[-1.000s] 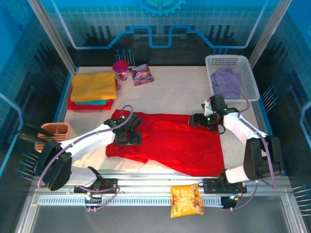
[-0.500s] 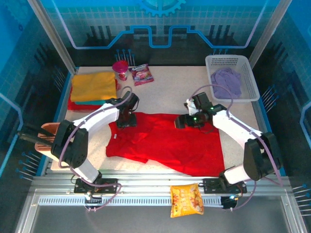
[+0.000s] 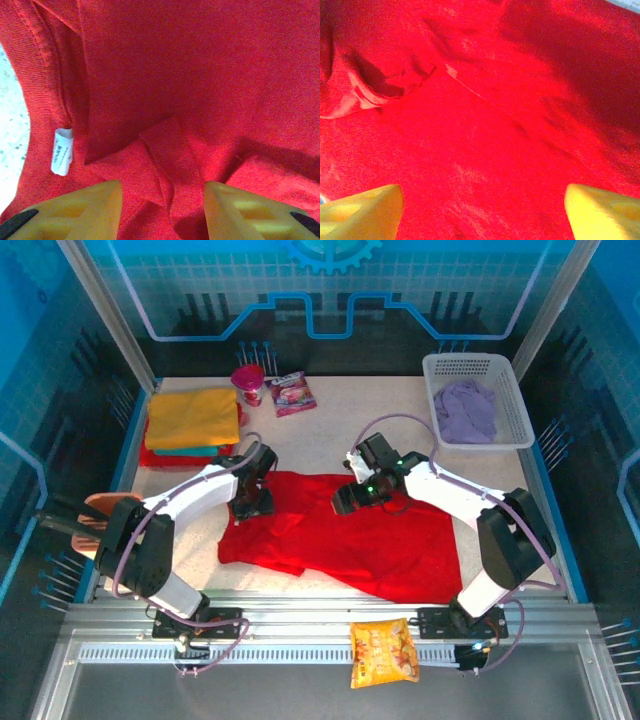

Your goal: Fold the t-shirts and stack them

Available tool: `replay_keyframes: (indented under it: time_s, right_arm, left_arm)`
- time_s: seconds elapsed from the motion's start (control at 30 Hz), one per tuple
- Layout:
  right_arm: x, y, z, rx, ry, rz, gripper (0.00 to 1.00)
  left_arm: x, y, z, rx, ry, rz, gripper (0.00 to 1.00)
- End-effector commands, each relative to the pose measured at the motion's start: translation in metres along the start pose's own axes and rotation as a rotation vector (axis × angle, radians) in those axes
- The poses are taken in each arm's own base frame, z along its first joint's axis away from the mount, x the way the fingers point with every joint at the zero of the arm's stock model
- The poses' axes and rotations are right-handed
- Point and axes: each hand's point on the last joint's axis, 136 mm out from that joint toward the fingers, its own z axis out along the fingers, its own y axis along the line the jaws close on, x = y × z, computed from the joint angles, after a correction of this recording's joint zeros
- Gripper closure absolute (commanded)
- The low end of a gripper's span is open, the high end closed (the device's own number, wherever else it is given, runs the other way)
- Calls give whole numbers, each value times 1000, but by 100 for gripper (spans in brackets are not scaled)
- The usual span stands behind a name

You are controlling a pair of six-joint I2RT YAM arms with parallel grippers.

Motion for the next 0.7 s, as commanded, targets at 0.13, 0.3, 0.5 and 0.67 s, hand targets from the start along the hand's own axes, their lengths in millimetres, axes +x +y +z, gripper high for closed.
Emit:
replay_keyframes:
  time_s: [0.13,0.3,0.5,0.67]
  right_arm:
    - [3,-1,-5,24,-7,-6,15]
    - [4,-4,-8,48,-5,-9,16]
    - [3,-5,-11,57,-12,-14,16]
    - [2,-5,-10,56,-11,-12,15]
  left_arm:
    - [3,-4,18,37,29,-69,60]
    - [1,-4,24,36,28,-80,73]
    - [-1,3,13,20,-10,-94,92]
    - [8,13,-9,44,-60,-136,97]
